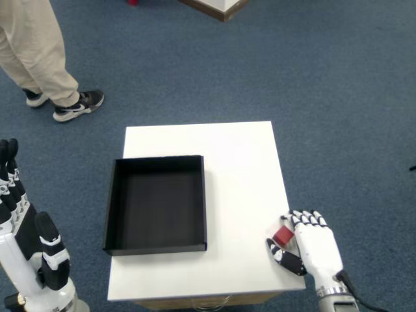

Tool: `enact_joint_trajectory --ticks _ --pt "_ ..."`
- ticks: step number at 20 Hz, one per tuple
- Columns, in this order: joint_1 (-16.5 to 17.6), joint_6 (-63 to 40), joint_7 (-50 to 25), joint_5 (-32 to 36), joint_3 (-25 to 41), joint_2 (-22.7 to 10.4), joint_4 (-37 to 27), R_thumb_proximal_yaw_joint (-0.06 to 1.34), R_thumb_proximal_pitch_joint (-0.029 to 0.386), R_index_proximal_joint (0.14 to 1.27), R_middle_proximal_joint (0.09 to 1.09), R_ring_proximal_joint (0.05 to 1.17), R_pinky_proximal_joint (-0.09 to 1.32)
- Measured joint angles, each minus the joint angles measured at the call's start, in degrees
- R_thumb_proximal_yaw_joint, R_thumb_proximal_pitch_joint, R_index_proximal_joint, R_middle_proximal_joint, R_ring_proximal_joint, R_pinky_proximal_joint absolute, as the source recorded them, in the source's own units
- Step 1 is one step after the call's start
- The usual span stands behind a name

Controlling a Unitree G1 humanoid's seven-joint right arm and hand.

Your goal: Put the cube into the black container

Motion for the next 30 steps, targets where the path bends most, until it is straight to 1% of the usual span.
enact_joint_trajectory --ticks 4,9,11,21,30 --pt "1.34 -0.67 -0.55 1.13 -1.51 -0.38 -0.19 0.68 -0.009 0.46 0.27 0.24 0.14" --pt "1.61 -1.02 0.14 2.37 -3.13 -0.87 -0.32 0.71 -0.011 0.48 0.27 0.24 0.14" --pt "1.77 -1.59 1.34 2.86 -3.62 -1.81 -0.42 0.71 -0.012 0.49 0.28 0.24 0.14" --pt "2.25 -1.90 2.63 3.53 -4.60 -1.98 -0.68 0.73 -0.012 0.56 0.30 0.25 0.15" --pt "2.97 -2.35 2.68 3.93 -4.69 -1.95 -0.83 0.75 -0.012 0.60 0.31 0.26 0.16"
